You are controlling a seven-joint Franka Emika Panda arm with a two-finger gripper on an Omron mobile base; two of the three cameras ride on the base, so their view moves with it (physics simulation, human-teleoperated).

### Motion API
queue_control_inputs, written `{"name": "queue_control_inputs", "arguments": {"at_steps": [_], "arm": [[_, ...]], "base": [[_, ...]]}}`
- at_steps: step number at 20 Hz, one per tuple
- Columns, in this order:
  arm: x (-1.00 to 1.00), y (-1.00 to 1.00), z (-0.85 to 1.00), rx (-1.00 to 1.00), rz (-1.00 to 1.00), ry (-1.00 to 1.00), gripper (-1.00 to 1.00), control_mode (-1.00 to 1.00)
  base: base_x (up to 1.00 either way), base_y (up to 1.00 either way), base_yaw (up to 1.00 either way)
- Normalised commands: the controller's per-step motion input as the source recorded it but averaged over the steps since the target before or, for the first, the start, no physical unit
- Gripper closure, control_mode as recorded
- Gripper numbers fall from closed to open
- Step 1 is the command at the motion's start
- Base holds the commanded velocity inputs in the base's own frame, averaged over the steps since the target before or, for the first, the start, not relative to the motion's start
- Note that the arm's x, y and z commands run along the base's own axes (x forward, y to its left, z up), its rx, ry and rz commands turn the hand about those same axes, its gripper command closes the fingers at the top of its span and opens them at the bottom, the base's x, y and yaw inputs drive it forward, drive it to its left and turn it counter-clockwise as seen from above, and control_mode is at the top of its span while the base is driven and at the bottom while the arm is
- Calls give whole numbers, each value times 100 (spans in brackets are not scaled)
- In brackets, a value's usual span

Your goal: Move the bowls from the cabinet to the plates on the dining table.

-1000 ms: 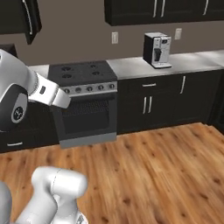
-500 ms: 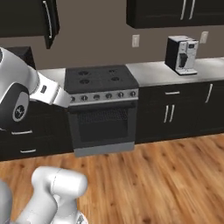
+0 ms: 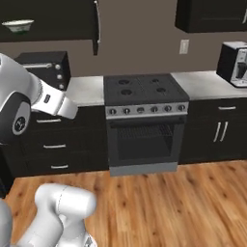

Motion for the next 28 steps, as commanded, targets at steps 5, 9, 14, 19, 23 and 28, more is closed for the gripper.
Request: {"name": "queue_control_inputs", "arguments": {"at_steps": [5, 9, 14, 19, 23, 28], "arm": [[0, 0, 0, 0, 0, 0, -100, 100], [0, 0, 0, 0, 0, 0, -100, 100], [0, 0, 0, 0, 0, 0, -100, 100], [0, 0, 0, 0, 0, 0, -100, 100], [0, 0, 0, 0, 0, 0, -100, 100], [0, 0, 0, 0, 0, 0, -100, 100]], "base": [[44, 51, 20], [44, 50, 20], [46, 47, 20], [56, 46, 18], [62, 45, 16], [68, 44, 15]]}}
